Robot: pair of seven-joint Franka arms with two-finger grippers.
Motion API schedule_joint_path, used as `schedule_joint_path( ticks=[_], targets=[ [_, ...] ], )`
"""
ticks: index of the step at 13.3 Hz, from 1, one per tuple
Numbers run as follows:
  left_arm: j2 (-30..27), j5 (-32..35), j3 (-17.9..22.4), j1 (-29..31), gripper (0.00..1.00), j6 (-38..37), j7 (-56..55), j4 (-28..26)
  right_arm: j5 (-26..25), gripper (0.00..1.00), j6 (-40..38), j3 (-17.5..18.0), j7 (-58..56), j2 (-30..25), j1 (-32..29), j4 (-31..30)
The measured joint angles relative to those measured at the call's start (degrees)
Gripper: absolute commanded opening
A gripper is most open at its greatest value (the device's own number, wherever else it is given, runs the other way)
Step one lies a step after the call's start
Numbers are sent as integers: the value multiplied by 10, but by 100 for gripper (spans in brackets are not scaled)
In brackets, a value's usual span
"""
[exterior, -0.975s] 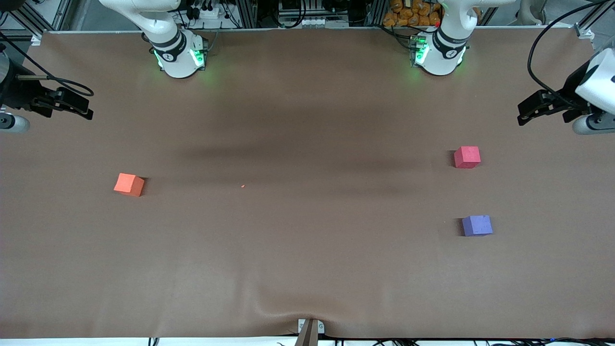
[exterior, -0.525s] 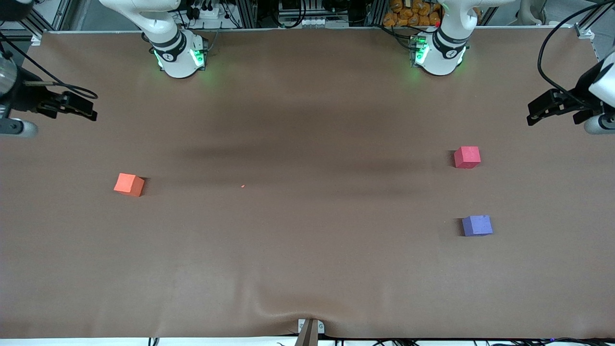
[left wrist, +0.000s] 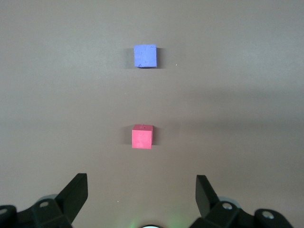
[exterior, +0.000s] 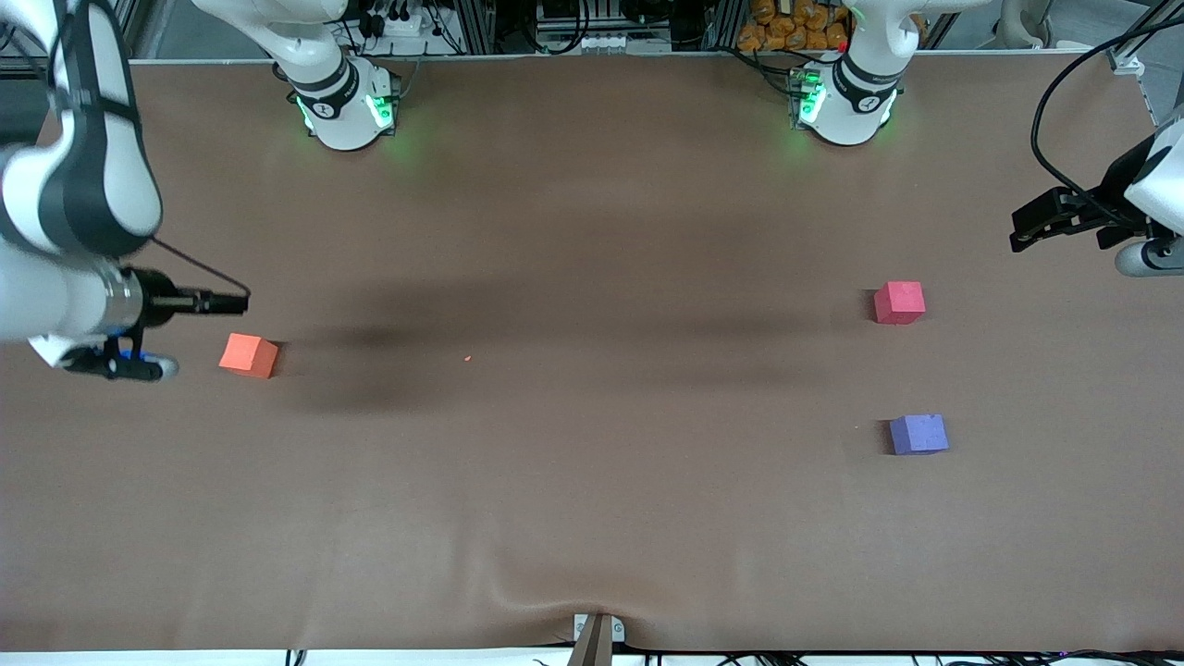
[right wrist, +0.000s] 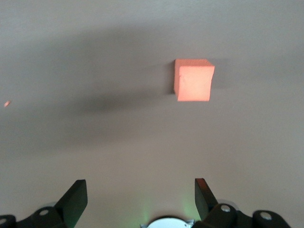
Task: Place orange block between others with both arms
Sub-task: 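Lower the right gripper over the orange cube and close on it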
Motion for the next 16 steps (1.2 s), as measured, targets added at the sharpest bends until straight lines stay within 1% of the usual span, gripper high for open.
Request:
schedule_joint_path(
  ticks=[2,6,7,9,10,12,14,16],
  targets=[
    [1,0,-1,0,100,0,0,0,-14,100,45,0,-14,37,-19,0],
    [2,0,-5,-1,100,1,0,1,-18,100,135,-1,-75,88,-44,-4],
    [2,0,-4,0,100,1,0,1,-18,100,168,-1,-93,98,-51,-16],
    [2,0,-4,2,100,1,0,1,-18,100,243,-2,-120,106,-65,-62],
    [2,0,-4,2,100,1,0,1,-18,100,267,-2,-127,107,-69,-82],
    [2,0,-4,2,100,1,0,1,-18,100,287,-2,-130,107,-71,-100],
    [2,0,-4,2,100,1,0,1,-18,100,290,-2,-130,107,-72,-106],
    [2,0,-4,2,100,1,0,1,-18,100,310,-2,-130,107,-73,-128]
  ],
)
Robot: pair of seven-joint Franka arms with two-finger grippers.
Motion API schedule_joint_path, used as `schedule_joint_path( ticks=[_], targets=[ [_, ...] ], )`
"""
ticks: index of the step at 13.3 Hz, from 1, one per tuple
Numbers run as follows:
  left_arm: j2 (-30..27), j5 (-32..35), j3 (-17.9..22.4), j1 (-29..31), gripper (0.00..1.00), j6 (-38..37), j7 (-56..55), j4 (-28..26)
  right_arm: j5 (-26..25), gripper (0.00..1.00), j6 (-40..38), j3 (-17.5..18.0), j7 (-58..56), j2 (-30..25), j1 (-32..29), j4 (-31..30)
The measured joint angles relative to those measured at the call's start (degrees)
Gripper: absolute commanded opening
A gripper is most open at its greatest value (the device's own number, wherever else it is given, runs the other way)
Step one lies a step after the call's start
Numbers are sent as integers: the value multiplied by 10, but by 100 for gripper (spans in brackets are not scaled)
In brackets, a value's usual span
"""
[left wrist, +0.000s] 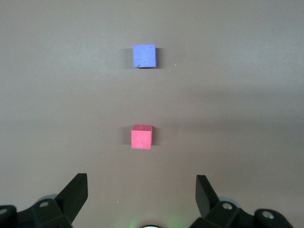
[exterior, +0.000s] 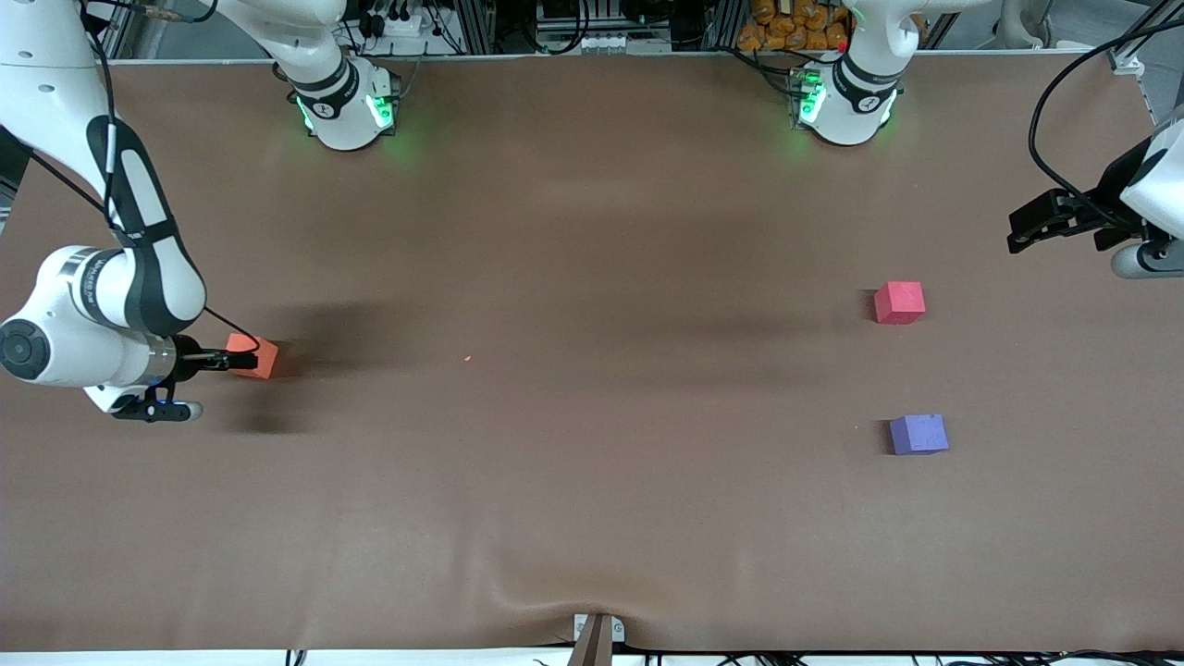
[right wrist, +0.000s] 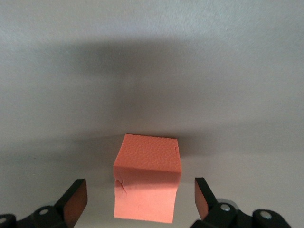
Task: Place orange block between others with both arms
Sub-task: 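Lower the right gripper over the orange cube and close on it, then carry the orange cube with the right gripper toward the table middle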
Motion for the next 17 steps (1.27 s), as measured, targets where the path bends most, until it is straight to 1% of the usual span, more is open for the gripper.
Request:
schedule_joint_path(
  ticks=[3,4,5,6,7,10,12,15,16,17],
  targets=[
    [0,0,0,0,100,0,0,0,0,100,41,0,-3,0,-5,-44],
    [0,0,0,0,100,0,0,0,0,80,44,0,-5,1,-7,-50],
    [0,0,0,0,100,0,0,0,0,43,44,0,-8,1,-9,-52],
    [0,0,0,0,100,0,0,0,0,17,44,0,-13,1,-10,-52],
    [0,0,0,0,100,0,0,0,0,8,44,0,-18,1,-11,-53],
    [0,0,0,0,100,0,0,4,0,7,37,2,-50,-1,-12,-51],
    [0,0,-1,0,100,0,0,7,1,7,4,16,-78,-4,-11,-36],
    [0,0,-2,-2,100,2,0,7,13,7,-95,71,-84,-13,-6,32],
    [0,0,-3,-4,100,6,0,7,26,7,-117,88,-84,-15,1,54],
    [0,0,-3,-4,100,8,0,7,40,7,-127,97,-78,-15,17,71]
  ],
)
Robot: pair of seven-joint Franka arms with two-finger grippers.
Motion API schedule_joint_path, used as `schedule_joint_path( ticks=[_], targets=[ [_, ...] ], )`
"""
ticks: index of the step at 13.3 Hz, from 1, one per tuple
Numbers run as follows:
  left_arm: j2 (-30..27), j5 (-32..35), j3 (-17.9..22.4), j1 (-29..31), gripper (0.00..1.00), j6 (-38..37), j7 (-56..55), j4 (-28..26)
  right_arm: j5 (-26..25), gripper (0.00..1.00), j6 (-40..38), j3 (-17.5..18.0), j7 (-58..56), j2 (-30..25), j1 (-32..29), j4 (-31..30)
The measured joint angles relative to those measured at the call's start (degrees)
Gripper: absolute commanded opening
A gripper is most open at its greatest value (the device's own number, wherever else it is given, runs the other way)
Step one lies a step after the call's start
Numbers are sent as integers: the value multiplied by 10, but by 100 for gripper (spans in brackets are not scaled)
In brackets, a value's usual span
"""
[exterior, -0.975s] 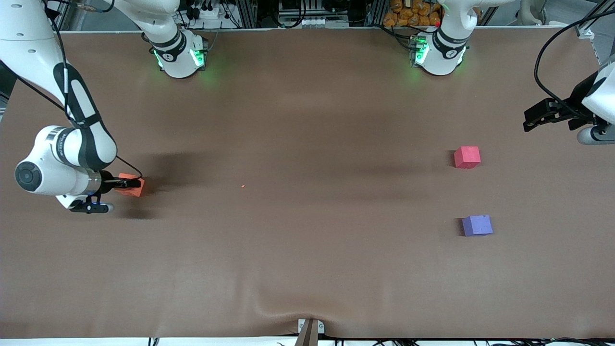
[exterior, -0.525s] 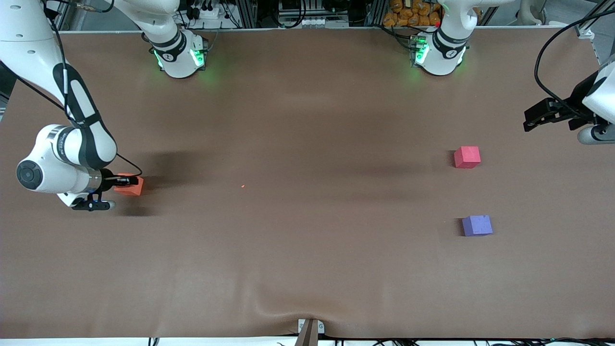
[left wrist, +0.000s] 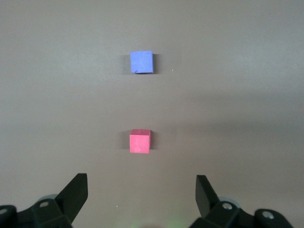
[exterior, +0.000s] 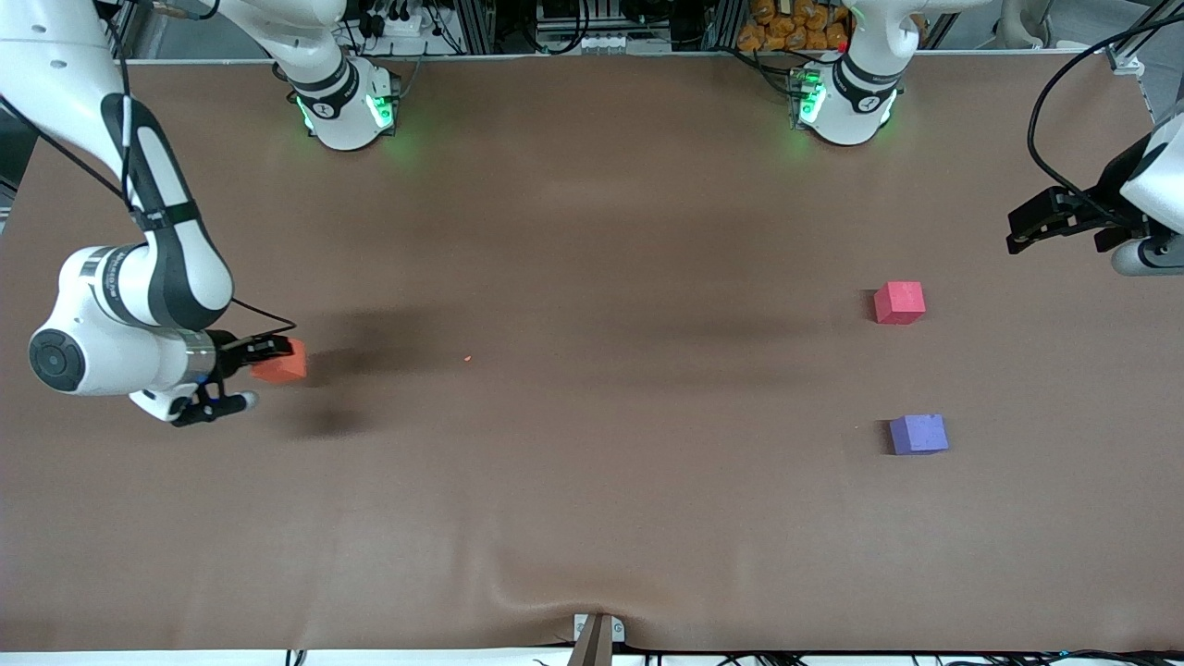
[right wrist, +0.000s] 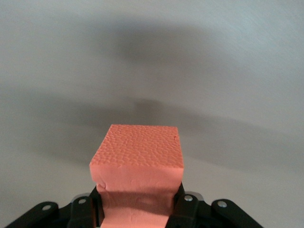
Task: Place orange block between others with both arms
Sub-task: 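Carry the orange cube with the right gripper toward the table middle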
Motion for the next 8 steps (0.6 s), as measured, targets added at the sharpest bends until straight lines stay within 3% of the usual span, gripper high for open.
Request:
schedule_joint_path(
  ticks=[3,8],
  targets=[
    [1,-10,-1,-1,100,1,0,0,35,7,6,5,95,5,93,22],
    [1,-10,0,2,100,2,0,-1,39,7,36,7,286,48,253,88]
  ],
)
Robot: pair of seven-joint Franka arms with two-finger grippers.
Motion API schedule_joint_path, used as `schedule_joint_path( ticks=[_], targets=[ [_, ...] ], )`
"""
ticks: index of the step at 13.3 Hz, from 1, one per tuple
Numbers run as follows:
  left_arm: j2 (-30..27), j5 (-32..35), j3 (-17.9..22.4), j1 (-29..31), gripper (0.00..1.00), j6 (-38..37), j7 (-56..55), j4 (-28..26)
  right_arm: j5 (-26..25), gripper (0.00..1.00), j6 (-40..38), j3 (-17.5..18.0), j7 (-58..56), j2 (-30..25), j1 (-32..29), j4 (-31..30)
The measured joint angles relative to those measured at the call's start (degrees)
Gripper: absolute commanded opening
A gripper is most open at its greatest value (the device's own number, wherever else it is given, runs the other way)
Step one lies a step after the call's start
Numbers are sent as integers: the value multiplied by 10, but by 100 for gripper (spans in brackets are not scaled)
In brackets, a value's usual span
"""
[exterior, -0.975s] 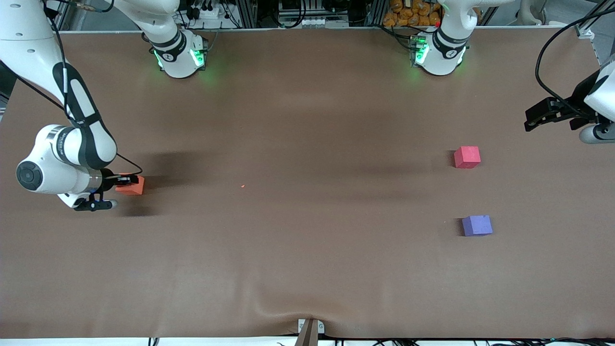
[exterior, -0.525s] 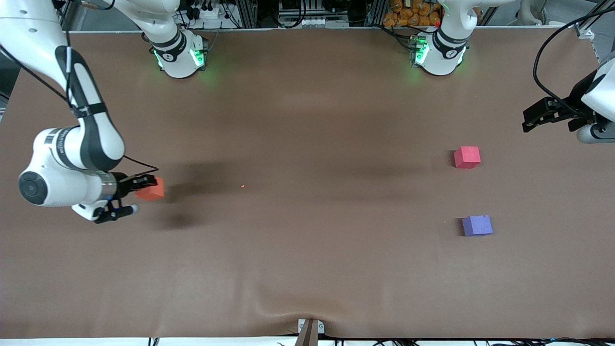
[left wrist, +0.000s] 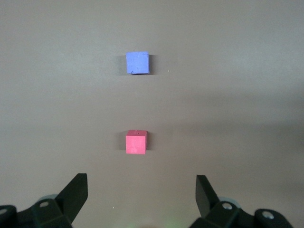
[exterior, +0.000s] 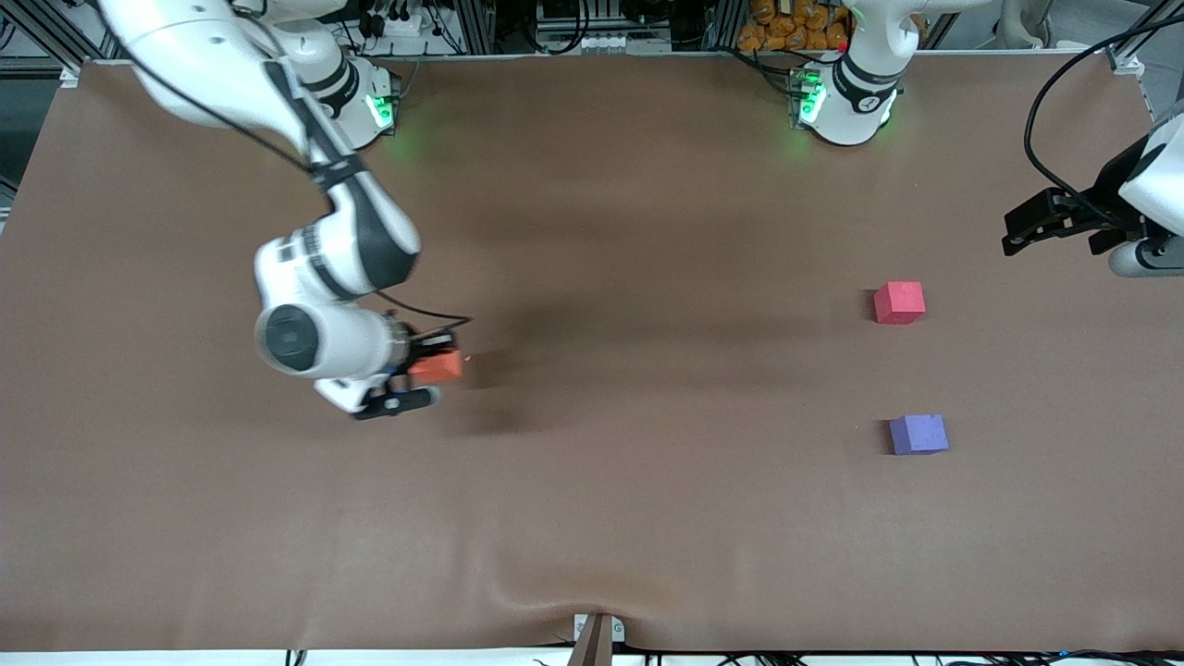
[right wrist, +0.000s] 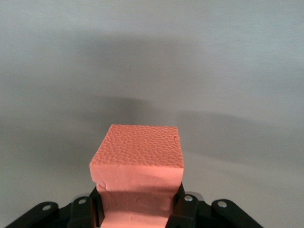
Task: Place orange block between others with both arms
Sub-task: 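Carry the orange cube with the right gripper toward the table middle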
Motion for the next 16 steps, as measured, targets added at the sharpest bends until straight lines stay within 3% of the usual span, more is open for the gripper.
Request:
schedule_joint_path(
  ticks=[3,6,14,16],
  targets=[
    [0,0,0,0,100,0,0,-2,0,9,3,-1,111,48,84,62],
    [7,1,1,0,100,0,0,-4,0,14,2,-2,182,76,137,81],
    [12,6,0,-2,100,11,0,-4,-3,15,11,-15,188,83,146,38],
    [12,6,-1,-2,100,13,0,-4,-3,22,49,-13,188,83,161,37]
  ],
)
